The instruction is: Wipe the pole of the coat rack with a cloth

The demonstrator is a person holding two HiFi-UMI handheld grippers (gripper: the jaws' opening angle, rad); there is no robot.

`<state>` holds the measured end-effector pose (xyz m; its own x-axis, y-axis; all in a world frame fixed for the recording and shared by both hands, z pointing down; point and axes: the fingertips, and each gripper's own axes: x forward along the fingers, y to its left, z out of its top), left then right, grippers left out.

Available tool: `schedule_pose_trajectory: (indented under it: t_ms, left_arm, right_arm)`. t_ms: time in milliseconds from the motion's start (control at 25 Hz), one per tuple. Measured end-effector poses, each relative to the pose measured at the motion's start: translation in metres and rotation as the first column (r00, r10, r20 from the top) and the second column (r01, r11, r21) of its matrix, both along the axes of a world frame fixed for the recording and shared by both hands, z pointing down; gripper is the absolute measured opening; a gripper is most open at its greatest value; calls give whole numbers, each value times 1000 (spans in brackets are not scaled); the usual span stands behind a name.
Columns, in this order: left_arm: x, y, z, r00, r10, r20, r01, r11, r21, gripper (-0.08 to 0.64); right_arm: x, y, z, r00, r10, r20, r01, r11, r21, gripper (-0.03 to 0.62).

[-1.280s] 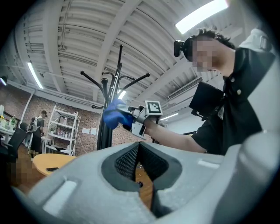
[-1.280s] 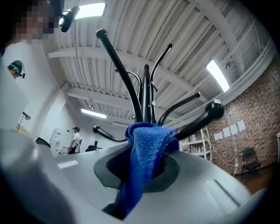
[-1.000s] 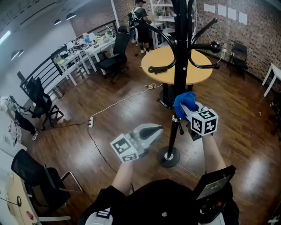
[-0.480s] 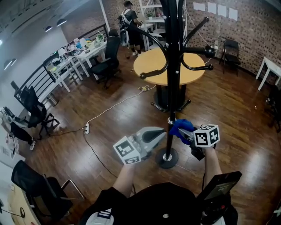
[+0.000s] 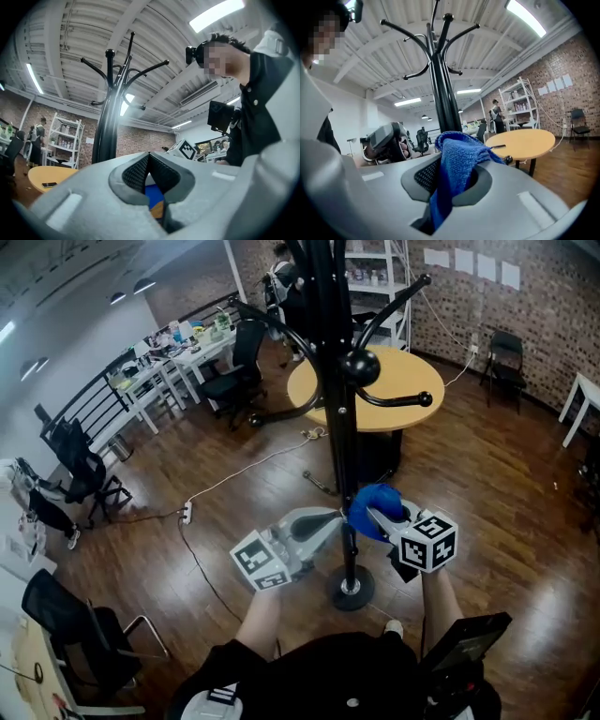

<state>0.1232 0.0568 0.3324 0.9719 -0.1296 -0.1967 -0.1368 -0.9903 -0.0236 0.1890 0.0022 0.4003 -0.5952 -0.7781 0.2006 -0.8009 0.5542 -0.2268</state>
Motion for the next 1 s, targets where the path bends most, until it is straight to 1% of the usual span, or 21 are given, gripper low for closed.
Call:
schedule_pose_trajectory:
  t_ms: [80,120,200,280,360,440,560,680,760,840,920,960,1000]
  left_arm:
    - [23,-14,-7,995,-95,0,95,995,5,-3]
    - [33,-21,-12,990,-144,-4,144,990,6,-3]
    - [50,-30,-20,972,-233,-10,233,973,4,-3]
    - [59,-33,-23,952,-306,-3,306,952,0,-3]
    - [59,-36,-26,930,-366,7,366,930,-1,-3]
    - [57,-38,-28,909,-416,13,416,909,2,-3]
    - [52,-33,-36,885,-466,8,466,885,23,-3]
    - [43,-25,-40,867,-498,4,498,866,41,-3]
    - [38,-25,-41,860,-511,8,510,859,45,-3]
    - [37,-23,-43,857,-515,14,514,857,49,-3]
    - [37,-21,-45,856,-517,16,516,855,54,-3]
    - [36,-21,-46,856,-517,15,516,855,56,-3]
    - [35,-22,-46,856,-516,15,515,855,57,-3]
  right_arm:
    - [19,-16,-22,998,-47,42,43,996,83,40]
    - [26,-24,-33,995,-80,57,72,990,123,40]
    - [34,-36,-50,987,-150,57,136,972,190,39]
    - [30,-45,-62,975,-216,43,200,951,237,40]
    - [16,-50,-76,959,-281,47,257,925,281,39]
    - [1,-53,-93,945,-323,58,288,900,326,39]
    - [-6,-60,-125,941,-328,84,272,879,392,40]
    - [-6,-60,-171,925,-353,139,252,846,470,41]
    - [-8,-58,-202,922,-361,138,240,816,526,41]
    - [-7,-56,-227,926,-357,124,227,789,571,40]
    - [-5,-56,-234,931,-347,117,215,776,593,40]
    - [-3,-57,-231,932,-342,116,211,777,593,40]
    - [-1,-58,-223,934,-339,113,215,785,581,41]
